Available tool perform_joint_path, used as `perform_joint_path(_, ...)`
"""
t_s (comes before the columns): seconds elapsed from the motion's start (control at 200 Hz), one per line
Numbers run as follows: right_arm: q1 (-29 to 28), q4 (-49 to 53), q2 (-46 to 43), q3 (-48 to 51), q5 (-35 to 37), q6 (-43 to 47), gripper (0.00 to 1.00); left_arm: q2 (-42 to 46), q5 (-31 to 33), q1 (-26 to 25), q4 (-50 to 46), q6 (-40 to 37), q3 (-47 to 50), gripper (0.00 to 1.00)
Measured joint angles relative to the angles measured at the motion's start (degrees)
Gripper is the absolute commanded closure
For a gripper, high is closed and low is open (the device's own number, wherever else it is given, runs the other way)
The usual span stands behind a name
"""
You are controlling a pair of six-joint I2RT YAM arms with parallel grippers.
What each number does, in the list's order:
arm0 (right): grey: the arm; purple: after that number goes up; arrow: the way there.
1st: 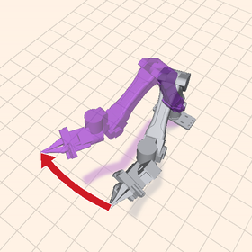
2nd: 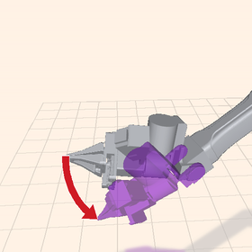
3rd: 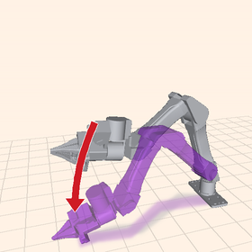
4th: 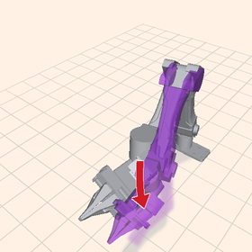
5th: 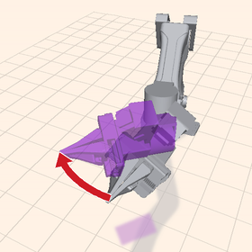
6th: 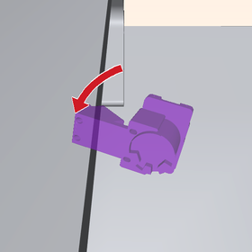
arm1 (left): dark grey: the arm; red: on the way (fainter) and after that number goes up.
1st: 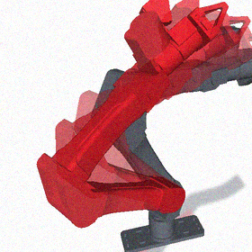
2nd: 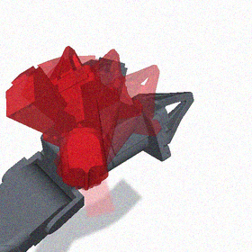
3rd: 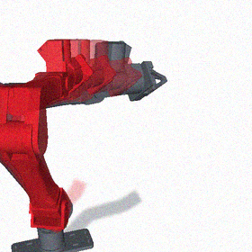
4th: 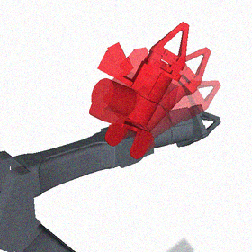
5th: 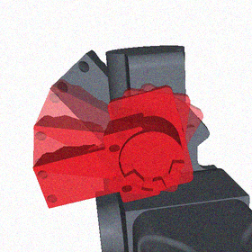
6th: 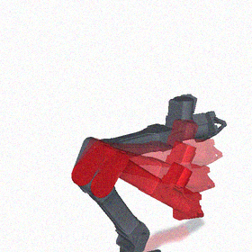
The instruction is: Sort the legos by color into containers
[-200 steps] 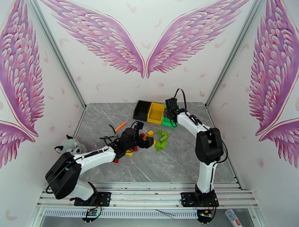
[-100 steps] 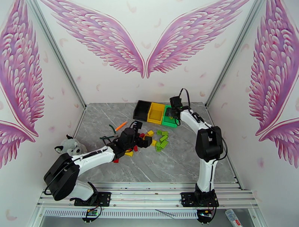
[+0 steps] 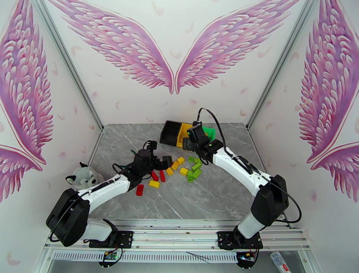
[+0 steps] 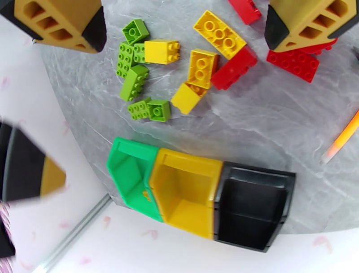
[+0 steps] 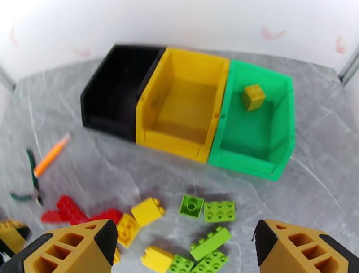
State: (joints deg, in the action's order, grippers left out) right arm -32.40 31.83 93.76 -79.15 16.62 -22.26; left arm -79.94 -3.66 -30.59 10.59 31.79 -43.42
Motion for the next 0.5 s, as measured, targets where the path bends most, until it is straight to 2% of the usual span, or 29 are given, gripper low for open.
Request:
perform_joint_path(0.165, -0.83, -0.42, 3.67, 3.15, -7.82, 0.26, 0.39, 1.7, -0.46, 5.2, 0.46, 3.61, 3.04, 0.01)
perform_joint_path(0.395, -6.27, -0.09, 10.62, 3.15, -8.66, 2.4, 0.29, 2.84, -1.33, 6.95, 0.46, 5.79, 4.07, 0.01)
perform_joint_path(0.5, -6.78, -0.15, 11.78, 3.15, -8.22, 3.23, 0.29, 3.37, -1.57, 6.95, 0.59, 6.01, 4.07, 0.01)
